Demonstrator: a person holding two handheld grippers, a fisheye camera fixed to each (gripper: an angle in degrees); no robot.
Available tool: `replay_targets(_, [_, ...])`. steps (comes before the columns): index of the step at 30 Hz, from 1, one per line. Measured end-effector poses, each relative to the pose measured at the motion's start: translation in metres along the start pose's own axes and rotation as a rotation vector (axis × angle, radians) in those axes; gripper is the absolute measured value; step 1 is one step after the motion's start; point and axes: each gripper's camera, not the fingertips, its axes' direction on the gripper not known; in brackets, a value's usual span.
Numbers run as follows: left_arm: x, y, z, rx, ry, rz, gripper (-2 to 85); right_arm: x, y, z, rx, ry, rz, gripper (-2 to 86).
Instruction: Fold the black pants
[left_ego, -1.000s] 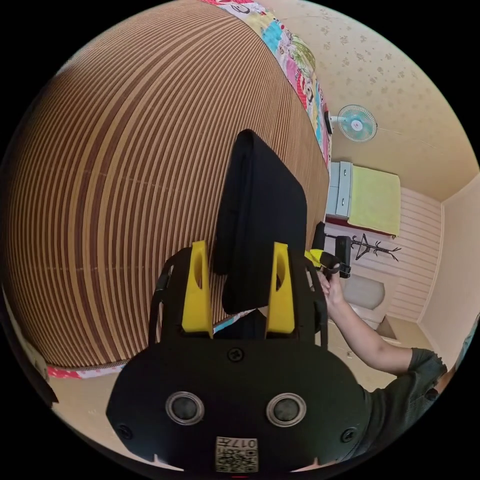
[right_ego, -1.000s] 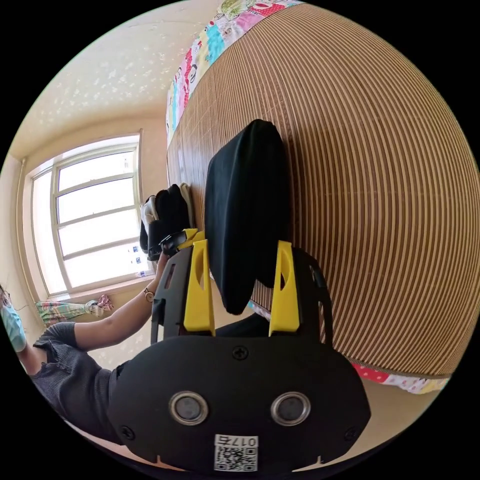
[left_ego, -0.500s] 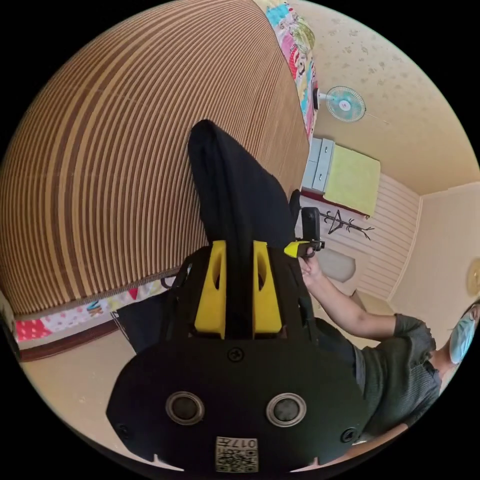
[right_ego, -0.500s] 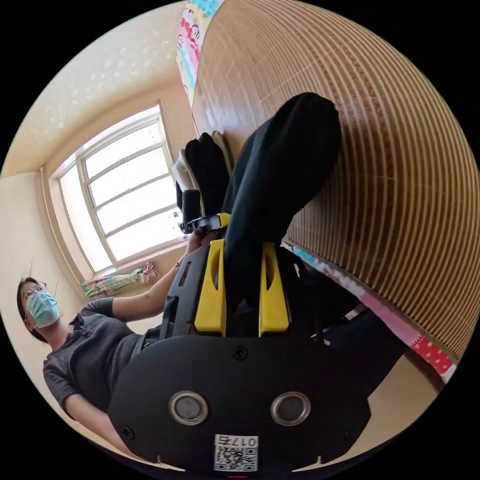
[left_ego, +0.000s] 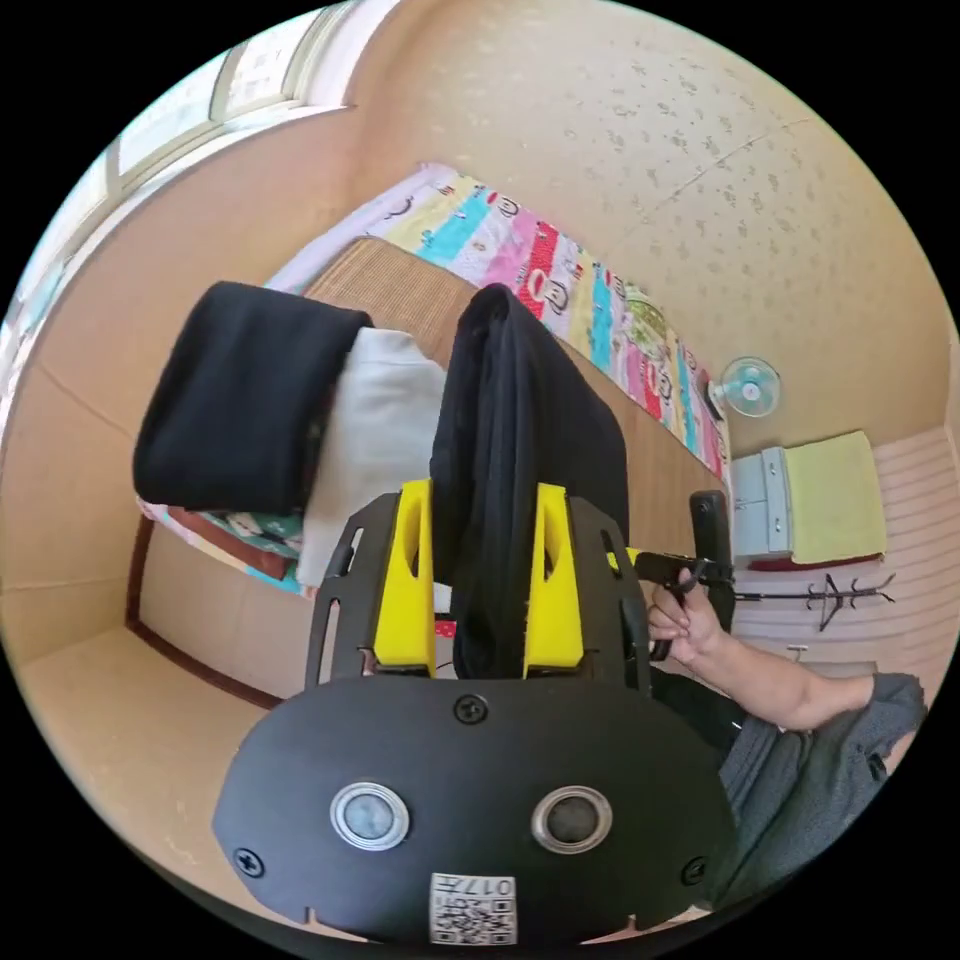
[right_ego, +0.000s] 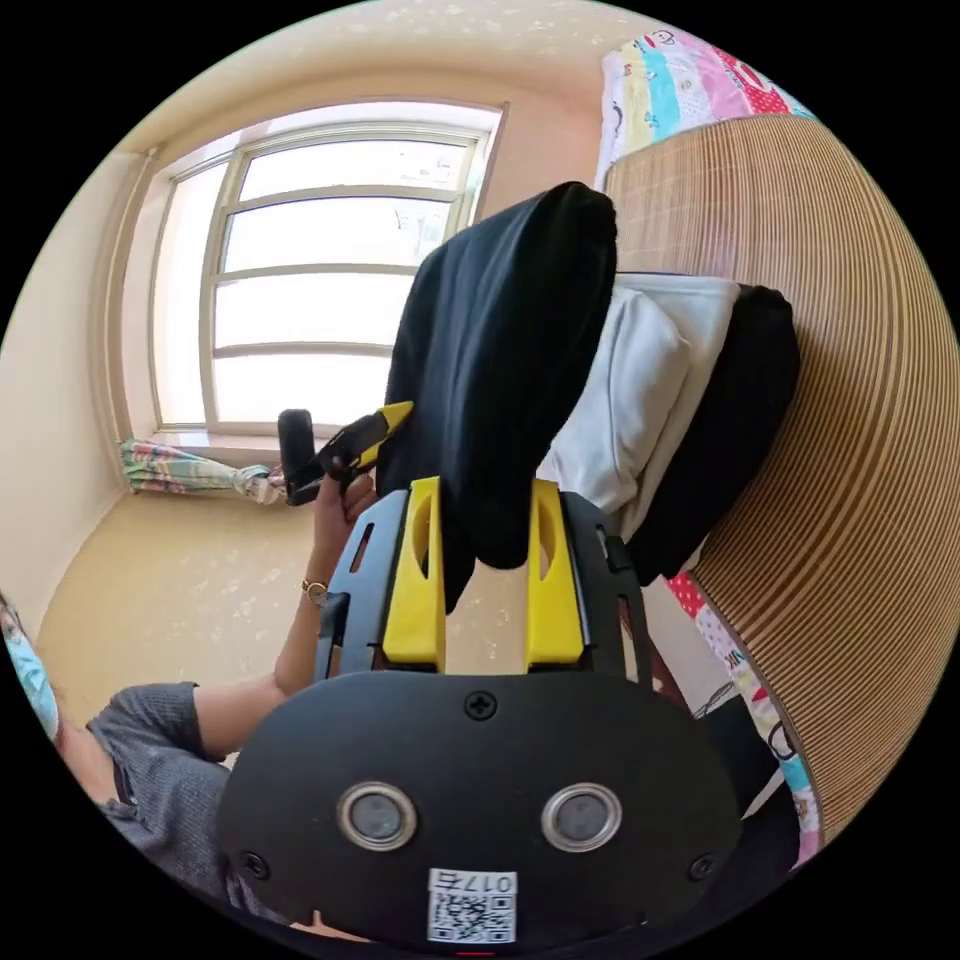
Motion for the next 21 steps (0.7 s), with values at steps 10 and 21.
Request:
replay_targets(10, [-0.040, 0.175, 0.066, 0.095, -0.066, -0.459, 5.7, 0.167, 0.174, -0.183, -0.016, 0.145, 0.451, 0.7])
replay_targets(21, [0.131, 0.217, 0.324, -0.559, -0.073, 0.134, -0.9, 0.149, 0.630, -0.407, 1.557, -0.187, 0.830, 0.4])
